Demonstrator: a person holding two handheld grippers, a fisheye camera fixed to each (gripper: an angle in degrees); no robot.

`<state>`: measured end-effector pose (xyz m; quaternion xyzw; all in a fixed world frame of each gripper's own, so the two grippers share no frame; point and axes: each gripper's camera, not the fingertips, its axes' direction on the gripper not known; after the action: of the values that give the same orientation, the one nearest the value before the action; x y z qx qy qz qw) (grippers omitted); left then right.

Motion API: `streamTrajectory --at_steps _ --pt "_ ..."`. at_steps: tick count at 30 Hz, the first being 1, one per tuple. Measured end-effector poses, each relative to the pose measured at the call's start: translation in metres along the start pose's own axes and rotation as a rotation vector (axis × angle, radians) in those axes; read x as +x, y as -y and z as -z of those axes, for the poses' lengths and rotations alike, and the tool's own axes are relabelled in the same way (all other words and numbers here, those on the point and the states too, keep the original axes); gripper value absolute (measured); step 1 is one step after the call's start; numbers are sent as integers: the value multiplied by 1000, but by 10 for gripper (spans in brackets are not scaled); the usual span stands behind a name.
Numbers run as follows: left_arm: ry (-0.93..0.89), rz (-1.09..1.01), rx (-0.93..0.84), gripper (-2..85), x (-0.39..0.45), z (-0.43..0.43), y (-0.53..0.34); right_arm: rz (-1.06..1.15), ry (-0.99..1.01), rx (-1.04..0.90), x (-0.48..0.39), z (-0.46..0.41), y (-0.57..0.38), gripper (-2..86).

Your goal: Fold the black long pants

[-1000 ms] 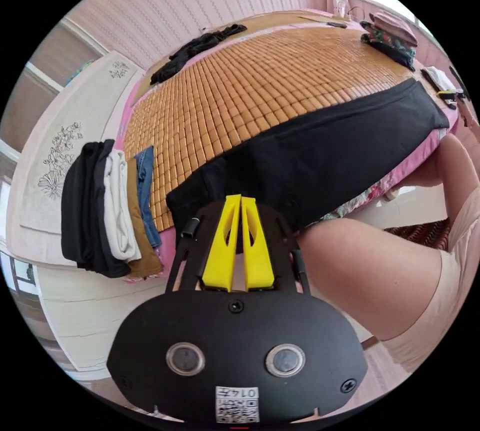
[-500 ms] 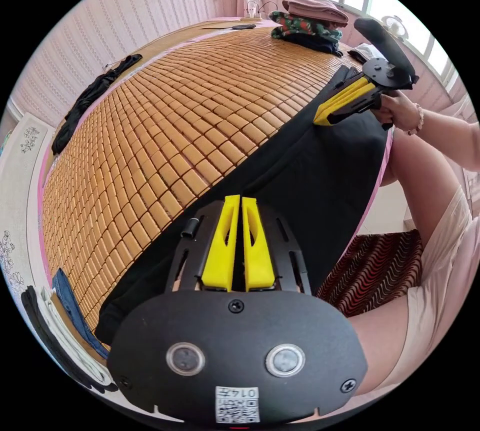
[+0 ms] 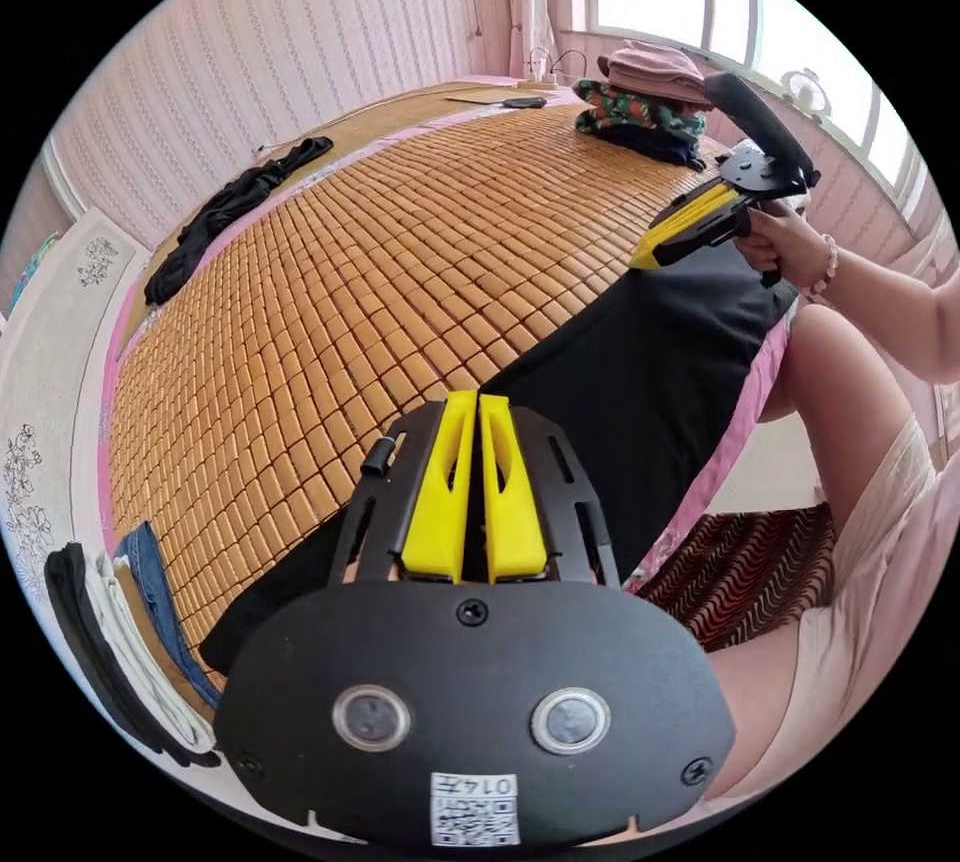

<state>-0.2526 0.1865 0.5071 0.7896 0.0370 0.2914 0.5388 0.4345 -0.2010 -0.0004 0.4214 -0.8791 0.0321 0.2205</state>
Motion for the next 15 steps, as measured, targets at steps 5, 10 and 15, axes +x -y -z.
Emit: streamTrajectory --at_steps 5,10,15 --pt "51 42 -37 -10 1 -55 -17 -185 26 -1 27 -13 -18 44" --pt "100 28 -22 -10 7 -59 -27 -375 -125 162 57 48 -81 85" --pt "27 78 -22 -10 -10 -64 -35 -729 -408 179 137 102 -156 119"
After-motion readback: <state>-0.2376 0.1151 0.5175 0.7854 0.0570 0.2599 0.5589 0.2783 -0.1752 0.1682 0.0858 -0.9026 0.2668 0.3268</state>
